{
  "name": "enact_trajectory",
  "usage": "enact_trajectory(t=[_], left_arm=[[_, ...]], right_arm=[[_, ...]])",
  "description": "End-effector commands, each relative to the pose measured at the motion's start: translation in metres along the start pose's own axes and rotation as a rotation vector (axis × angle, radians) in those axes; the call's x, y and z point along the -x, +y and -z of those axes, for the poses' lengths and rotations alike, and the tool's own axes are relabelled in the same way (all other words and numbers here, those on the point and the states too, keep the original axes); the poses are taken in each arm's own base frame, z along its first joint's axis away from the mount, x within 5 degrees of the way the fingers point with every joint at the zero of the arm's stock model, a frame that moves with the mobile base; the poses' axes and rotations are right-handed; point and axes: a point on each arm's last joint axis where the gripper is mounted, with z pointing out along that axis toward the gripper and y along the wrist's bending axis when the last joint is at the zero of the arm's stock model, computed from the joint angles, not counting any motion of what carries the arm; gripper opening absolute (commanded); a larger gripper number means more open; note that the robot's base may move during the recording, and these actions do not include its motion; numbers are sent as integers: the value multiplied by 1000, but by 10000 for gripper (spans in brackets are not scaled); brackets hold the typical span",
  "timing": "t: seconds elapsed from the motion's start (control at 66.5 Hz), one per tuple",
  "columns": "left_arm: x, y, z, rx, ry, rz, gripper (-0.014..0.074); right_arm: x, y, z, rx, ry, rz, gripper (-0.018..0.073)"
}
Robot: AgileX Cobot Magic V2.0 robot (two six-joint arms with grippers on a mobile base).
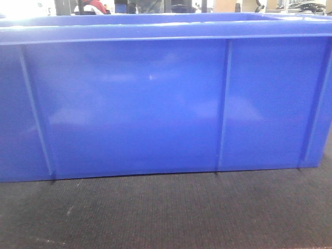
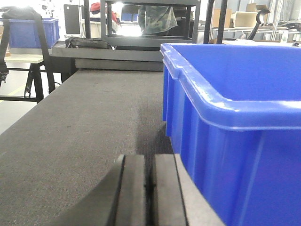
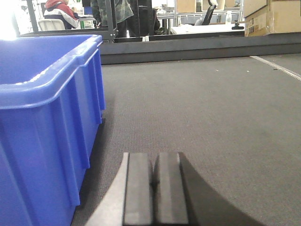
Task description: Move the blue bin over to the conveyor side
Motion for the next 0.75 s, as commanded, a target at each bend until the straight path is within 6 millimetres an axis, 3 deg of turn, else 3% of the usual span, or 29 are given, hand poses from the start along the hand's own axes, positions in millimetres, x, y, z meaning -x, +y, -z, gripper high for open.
enact_trajectory(t=[0.0,0.737], left_arm=[[3,0,1,2,-25,3,-8],[3,0,1,2,-25,3,-8]], right_arm=[[2,0,0,-4,-24,9,-89],[2,0,0,-4,-24,9,-89]])
